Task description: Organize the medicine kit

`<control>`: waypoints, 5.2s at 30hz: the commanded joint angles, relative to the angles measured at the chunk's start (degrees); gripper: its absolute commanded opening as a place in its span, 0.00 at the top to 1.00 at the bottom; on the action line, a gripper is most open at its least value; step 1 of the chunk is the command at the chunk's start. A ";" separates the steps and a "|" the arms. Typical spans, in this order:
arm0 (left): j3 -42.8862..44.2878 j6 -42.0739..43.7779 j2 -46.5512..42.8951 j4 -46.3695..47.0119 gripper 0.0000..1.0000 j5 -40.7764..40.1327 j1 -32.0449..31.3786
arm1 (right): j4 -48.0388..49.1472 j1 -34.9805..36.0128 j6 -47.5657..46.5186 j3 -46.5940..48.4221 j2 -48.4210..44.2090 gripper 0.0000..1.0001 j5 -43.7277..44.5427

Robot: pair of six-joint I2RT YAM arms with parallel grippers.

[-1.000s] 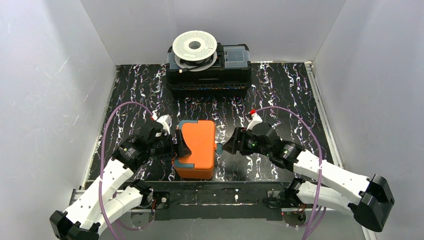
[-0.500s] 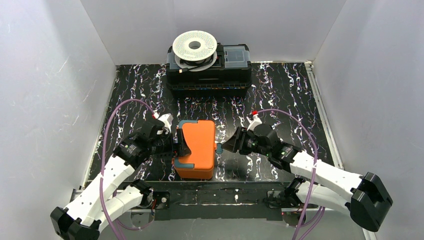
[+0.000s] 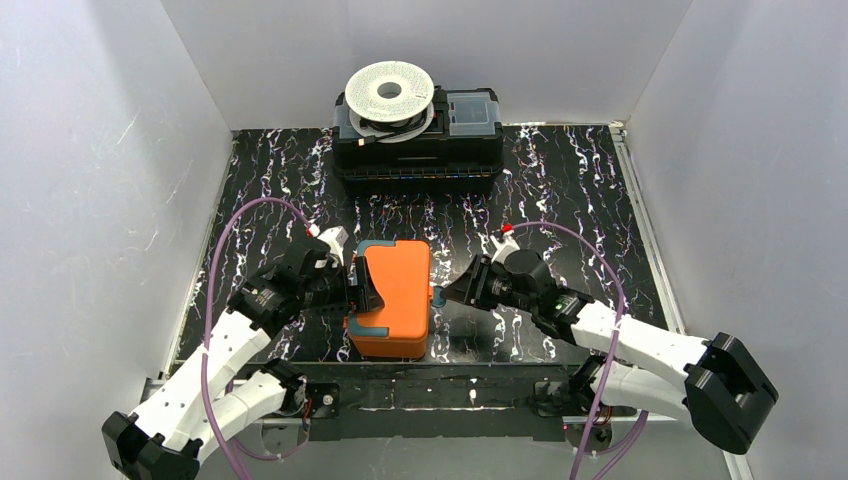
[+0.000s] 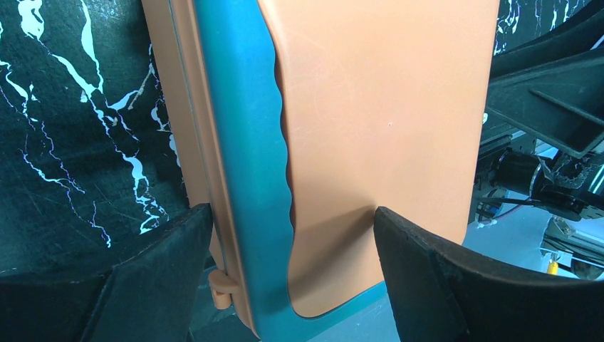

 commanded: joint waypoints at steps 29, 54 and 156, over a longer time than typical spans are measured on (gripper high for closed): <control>-2.71 0.74 -1.05 -0.93 0.18 0.66 -0.22 | 14.10 -1.01 3.54 -3.66 2.84 0.66 -4.79; -2.72 0.99 0.72 -0.81 0.19 0.79 -0.23 | -12.73 -1.01 -9.69 11.10 -0.55 0.97 -1.62; -3.23 1.96 4.43 0.48 0.21 3.34 -0.22 | 12.01 6.56 -1.66 10.47 15.81 0.75 -14.50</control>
